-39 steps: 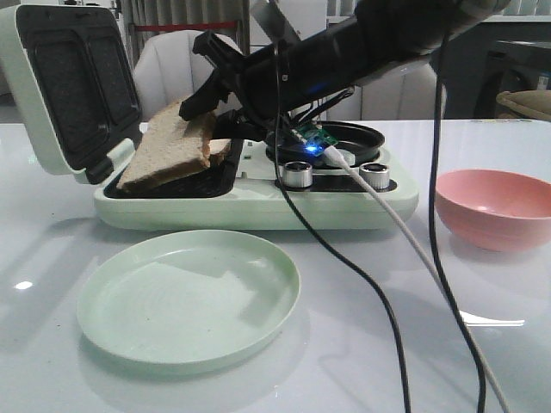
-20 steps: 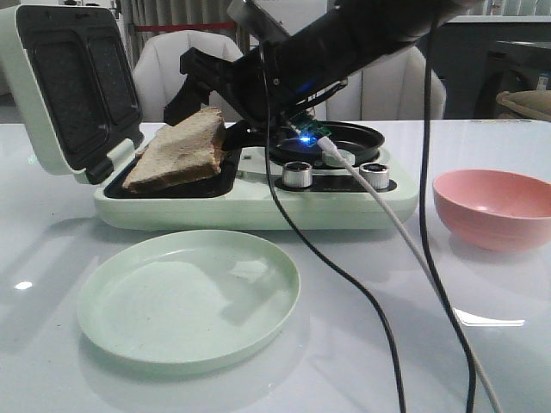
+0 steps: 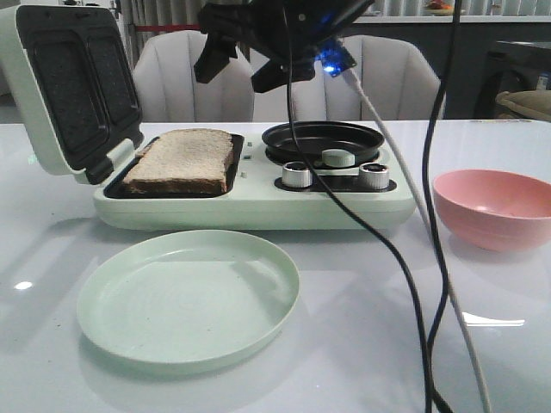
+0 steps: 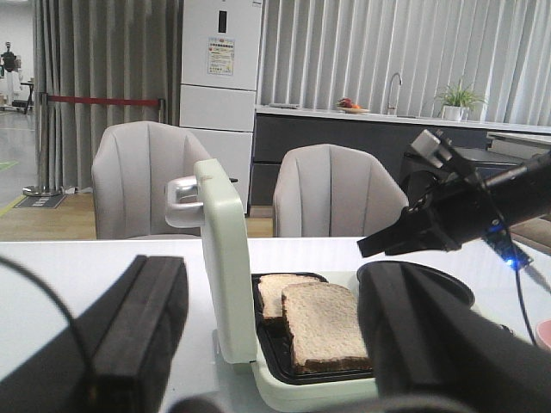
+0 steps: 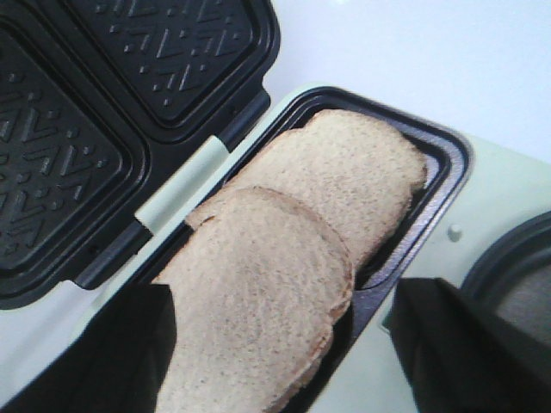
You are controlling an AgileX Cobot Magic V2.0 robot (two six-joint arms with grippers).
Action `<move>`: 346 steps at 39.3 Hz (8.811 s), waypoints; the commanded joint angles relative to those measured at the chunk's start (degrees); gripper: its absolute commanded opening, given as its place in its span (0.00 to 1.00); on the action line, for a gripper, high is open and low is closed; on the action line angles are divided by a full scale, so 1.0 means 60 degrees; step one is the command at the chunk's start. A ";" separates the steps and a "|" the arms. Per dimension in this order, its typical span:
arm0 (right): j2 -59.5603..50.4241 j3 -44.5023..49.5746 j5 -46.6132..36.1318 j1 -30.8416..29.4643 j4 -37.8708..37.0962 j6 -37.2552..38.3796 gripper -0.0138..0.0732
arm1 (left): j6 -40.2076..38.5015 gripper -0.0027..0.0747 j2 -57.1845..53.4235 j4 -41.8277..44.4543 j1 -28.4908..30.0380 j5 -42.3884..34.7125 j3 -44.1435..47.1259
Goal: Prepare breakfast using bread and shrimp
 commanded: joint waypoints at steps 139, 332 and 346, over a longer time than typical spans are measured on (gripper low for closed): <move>-1.8181 1.4710 -0.3050 -0.0017 -0.6688 0.5841 0.86 | -0.0074 0.67 0.4317 0.0056 -0.0070 0.0607 -0.3533; -1.8181 1.4710 -0.3050 -0.0017 -0.6688 0.5841 0.86 | 0.5930 0.48 1.3791 -0.3595 0.0816 0.4961 -1.2395; -1.8181 1.4710 -0.3050 -0.0017 -0.6688 0.5841 0.86 | 0.4641 0.44 1.1812 -0.1563 0.0816 0.6306 -1.2165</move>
